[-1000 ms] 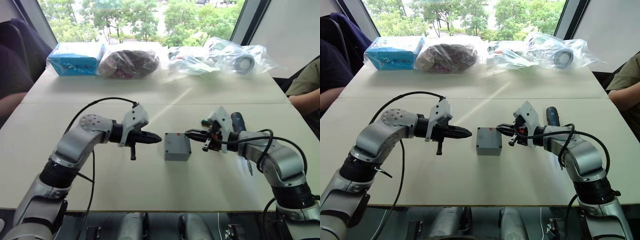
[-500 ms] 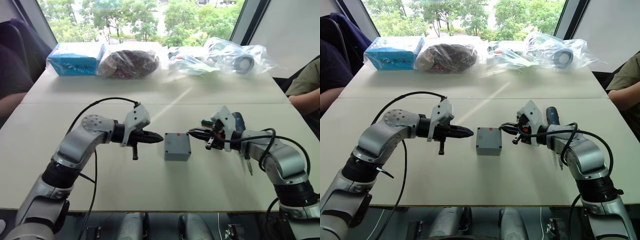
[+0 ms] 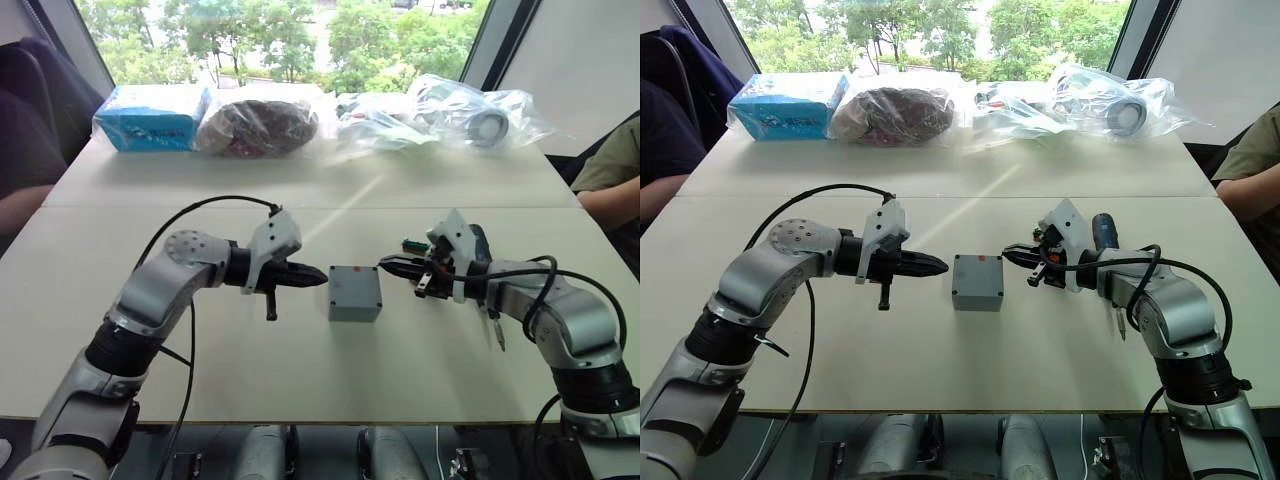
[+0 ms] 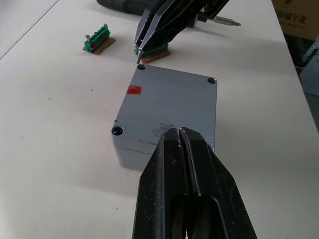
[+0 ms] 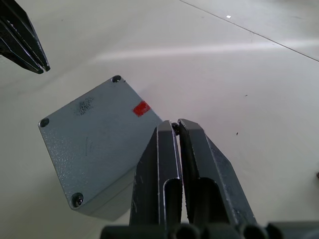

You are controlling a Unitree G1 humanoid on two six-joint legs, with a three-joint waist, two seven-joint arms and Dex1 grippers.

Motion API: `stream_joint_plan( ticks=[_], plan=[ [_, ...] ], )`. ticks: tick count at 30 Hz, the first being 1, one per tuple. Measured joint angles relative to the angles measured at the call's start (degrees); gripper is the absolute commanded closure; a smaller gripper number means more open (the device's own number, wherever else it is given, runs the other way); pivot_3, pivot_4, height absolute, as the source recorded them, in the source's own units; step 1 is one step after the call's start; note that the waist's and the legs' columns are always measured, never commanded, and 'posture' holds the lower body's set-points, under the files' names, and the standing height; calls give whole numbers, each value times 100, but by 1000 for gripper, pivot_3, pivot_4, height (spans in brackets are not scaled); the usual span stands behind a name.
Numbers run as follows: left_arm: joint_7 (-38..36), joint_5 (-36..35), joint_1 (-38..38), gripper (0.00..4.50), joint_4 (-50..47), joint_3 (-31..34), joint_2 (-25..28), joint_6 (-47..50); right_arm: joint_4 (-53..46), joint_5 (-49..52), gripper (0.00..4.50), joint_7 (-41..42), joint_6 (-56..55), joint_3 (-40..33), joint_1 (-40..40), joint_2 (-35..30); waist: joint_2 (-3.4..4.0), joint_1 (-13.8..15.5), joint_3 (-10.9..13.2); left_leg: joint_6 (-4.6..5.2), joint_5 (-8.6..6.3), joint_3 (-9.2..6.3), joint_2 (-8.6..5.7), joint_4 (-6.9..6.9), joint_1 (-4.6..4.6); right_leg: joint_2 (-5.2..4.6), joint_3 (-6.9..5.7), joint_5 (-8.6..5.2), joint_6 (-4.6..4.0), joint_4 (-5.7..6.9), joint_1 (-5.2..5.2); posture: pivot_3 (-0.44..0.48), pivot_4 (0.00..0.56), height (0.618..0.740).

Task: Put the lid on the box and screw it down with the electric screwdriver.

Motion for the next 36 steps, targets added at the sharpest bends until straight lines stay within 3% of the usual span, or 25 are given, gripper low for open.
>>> stream_joint_plan(
  ticks=[36],
  plan=[
    [34,97,0,4500,6,0,-24,-12,0,-27,4405,55,-16,186,0,-25,0,0,0,0,0,0,0,0,0,0,0,0,0,0,0,0,150,740]
  ],
)
